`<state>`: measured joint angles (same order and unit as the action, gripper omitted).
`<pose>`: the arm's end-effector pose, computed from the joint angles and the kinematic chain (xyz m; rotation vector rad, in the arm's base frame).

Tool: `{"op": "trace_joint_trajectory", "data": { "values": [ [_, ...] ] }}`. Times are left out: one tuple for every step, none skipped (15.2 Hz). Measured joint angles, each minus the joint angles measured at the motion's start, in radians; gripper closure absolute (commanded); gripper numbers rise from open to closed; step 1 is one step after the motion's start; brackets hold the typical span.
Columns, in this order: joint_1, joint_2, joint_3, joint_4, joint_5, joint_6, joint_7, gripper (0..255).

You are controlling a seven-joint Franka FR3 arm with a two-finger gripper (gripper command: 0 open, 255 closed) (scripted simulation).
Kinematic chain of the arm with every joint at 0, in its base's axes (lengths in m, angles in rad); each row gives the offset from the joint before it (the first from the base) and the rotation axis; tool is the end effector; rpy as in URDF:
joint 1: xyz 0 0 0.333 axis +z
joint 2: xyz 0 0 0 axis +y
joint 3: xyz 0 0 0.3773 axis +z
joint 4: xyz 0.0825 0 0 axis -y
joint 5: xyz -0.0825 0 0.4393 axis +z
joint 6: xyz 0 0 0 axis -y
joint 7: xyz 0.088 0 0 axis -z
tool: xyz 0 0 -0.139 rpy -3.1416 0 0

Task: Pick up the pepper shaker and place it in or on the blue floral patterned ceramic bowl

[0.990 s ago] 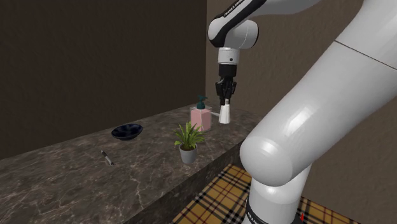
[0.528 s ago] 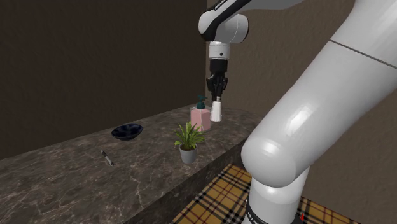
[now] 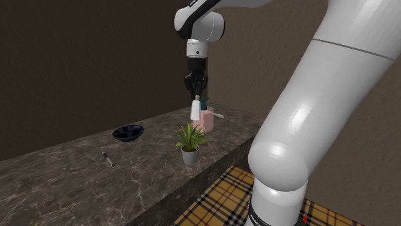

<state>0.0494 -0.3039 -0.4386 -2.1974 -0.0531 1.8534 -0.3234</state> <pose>0.4521 -0.2052 0.4988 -3.0460 0.0415 0.0549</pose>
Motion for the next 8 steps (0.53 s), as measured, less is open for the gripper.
{"op": "trace_joint_trajectory", "data": {
  "values": [
    [0.010, 0.025, 0.005, 0.027, 0.013, -0.003, 0.008, 255],
    [0.022, 0.049, 0.015, 0.049, 0.027, -0.003, 0.022, 255],
    [0.034, 0.069, 0.026, 0.069, 0.039, -0.003, 0.039, 255],
    [0.043, 0.092, 0.033, 0.096, 0.050, -0.008, 0.049, 255],
    [0.053, 0.113, 0.042, 0.116, 0.062, -0.009, 0.064, 255],
    [0.064, 0.149, 0.049, 0.158, 0.078, -0.016, 0.073, 255],
    [0.071, 0.167, 0.056, 0.172, 0.086, -0.013, 0.085, 255],
    [0.081, 0.199, 0.063, 0.203, 0.101, -0.013, 0.096, 255]
  ]
}}
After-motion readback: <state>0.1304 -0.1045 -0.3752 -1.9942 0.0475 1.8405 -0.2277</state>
